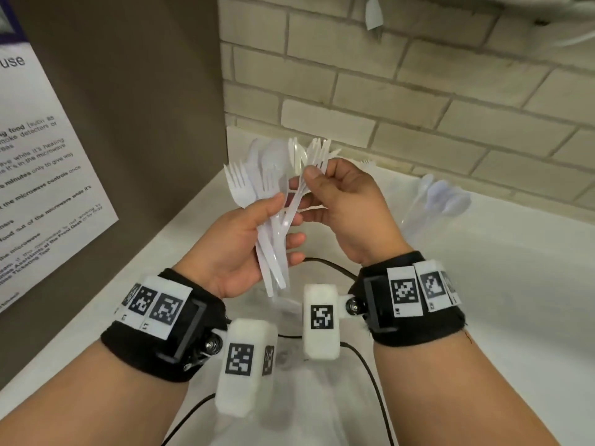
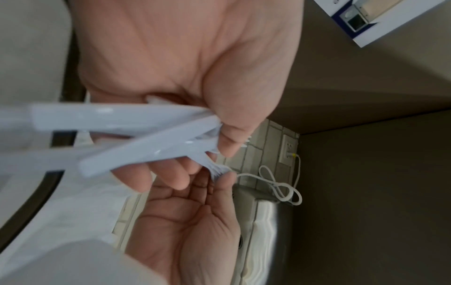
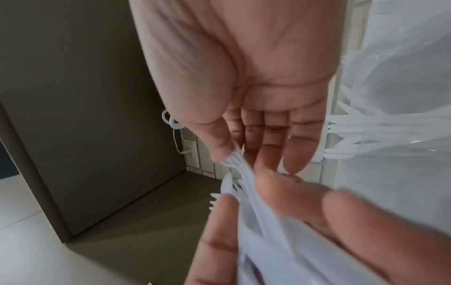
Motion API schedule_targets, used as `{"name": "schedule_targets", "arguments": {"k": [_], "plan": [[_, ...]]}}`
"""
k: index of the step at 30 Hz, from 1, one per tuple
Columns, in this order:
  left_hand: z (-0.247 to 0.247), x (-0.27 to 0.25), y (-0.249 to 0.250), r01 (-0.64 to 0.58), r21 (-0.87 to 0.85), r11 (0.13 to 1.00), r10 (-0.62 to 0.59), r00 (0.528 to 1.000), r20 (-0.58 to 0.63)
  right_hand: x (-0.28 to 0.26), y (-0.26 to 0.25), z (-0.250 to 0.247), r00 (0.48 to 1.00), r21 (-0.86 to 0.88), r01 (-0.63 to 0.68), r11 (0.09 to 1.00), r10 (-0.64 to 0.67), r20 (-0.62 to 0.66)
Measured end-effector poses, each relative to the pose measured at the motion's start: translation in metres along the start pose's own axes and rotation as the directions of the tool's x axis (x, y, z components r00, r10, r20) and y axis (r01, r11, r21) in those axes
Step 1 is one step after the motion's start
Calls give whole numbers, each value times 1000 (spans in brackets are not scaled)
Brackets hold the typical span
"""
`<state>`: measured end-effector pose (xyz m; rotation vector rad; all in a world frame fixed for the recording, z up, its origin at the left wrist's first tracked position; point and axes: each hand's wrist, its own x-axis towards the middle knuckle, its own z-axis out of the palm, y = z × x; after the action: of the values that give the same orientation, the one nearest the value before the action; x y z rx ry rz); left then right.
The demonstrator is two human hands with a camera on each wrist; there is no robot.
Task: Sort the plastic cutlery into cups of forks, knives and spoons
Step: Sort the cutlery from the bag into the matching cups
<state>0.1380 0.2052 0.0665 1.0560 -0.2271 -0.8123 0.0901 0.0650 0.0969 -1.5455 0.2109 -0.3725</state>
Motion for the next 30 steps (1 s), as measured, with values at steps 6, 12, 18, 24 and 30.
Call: {"name": "schedule_targets", "arguments": {"k": [6,12,18,24,30], "plan": [[8,-6,-12,18,-20,1000,-18,999,36,-23,-2,-7,998,86,-3,996,9,-68],[22,-5,-24,-70,129,989,82,993,-88,-32,-8,-14,977,1,76,997,-74,-201],[26,-6,-25,-44,213,976,29,997,72,-39,2,-20,994,-204,-28,979,6,-109],[27,-11,-24,-25,191,981,2,993,119,-39,6,-20,995,-150,-41,988,27,-95],[23,-12,-24,-40,148,988,33,998,44,-37,11,-18,995,-163,-36,986,19,-102]]}}
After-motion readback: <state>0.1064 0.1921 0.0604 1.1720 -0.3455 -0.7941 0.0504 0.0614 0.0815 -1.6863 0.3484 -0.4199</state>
